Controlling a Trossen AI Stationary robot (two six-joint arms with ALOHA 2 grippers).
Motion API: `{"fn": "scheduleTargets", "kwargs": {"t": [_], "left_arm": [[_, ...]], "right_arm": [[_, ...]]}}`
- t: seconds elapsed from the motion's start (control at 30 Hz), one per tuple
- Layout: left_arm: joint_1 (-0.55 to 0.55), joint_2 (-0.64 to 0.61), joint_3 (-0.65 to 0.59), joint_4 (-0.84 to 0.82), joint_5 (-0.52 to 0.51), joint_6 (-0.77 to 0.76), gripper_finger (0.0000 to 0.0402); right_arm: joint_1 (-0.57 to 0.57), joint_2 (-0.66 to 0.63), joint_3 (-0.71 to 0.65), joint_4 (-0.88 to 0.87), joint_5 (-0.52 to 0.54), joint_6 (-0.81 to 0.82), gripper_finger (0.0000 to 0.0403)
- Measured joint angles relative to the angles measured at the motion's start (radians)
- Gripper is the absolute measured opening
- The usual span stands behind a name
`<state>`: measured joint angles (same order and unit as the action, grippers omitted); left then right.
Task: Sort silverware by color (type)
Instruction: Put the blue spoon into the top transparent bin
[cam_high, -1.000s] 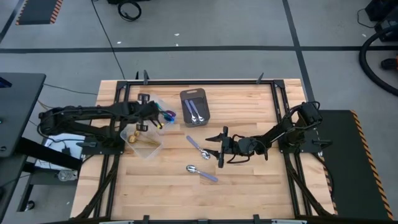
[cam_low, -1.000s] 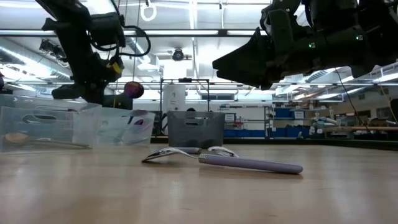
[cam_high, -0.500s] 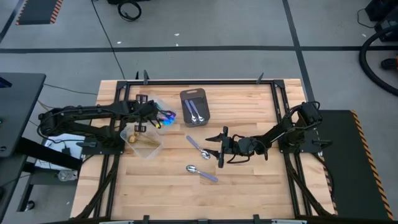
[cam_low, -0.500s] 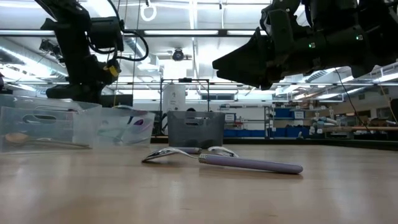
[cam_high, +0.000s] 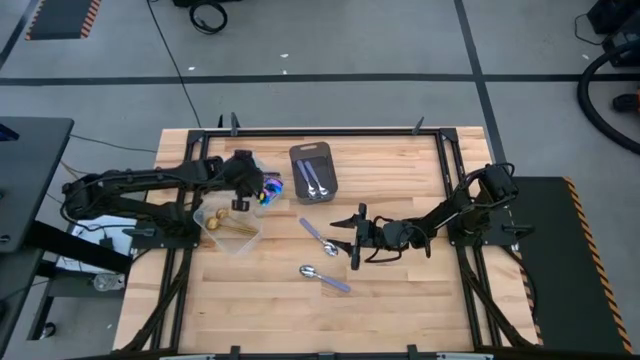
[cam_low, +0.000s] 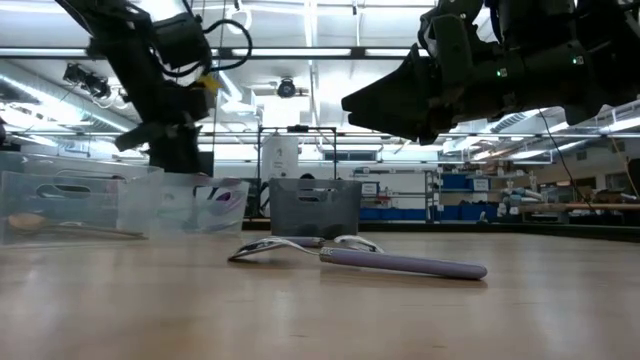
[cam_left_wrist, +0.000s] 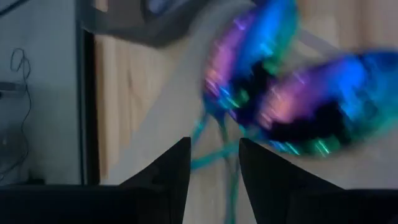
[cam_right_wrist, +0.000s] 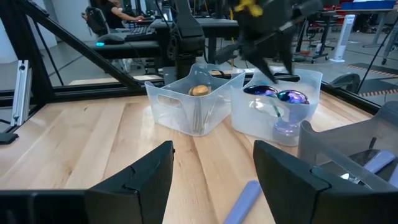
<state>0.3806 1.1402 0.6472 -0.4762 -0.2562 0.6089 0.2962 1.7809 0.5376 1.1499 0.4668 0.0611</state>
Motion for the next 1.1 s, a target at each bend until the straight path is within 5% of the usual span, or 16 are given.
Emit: {"fn": "scheduleTargets", "kwargs": {"t": [0.17, 0.63, 0.93, 1.1], "left_arm": [[0.097, 0.041, 0.001, 0.058, 0.138, 0.046, 0.0143], [0.19, 0.09, 0.0, 0.061, 0.243, 0.215, 0.0144], [0.201, 0.09, 0.002, 0.021, 0.253, 0.273, 0.0215], [0.199, 0.091, -0.001, -0.069, 0.249, 0.273, 0.0217]], "right_arm": [[-0.003, 0.0, 0.0, 0.001, -0.013, 0.015, 0.023], [-0.006, 0.0, 0.001, 0.007, -0.024, 0.015, 0.023], [-0.014, 0.0, 0.001, 0.008, -0.019, 0.018, 0.023], [-0.024, 0.0, 0.001, 0.008, -0.019, 0.018, 0.023]]}}
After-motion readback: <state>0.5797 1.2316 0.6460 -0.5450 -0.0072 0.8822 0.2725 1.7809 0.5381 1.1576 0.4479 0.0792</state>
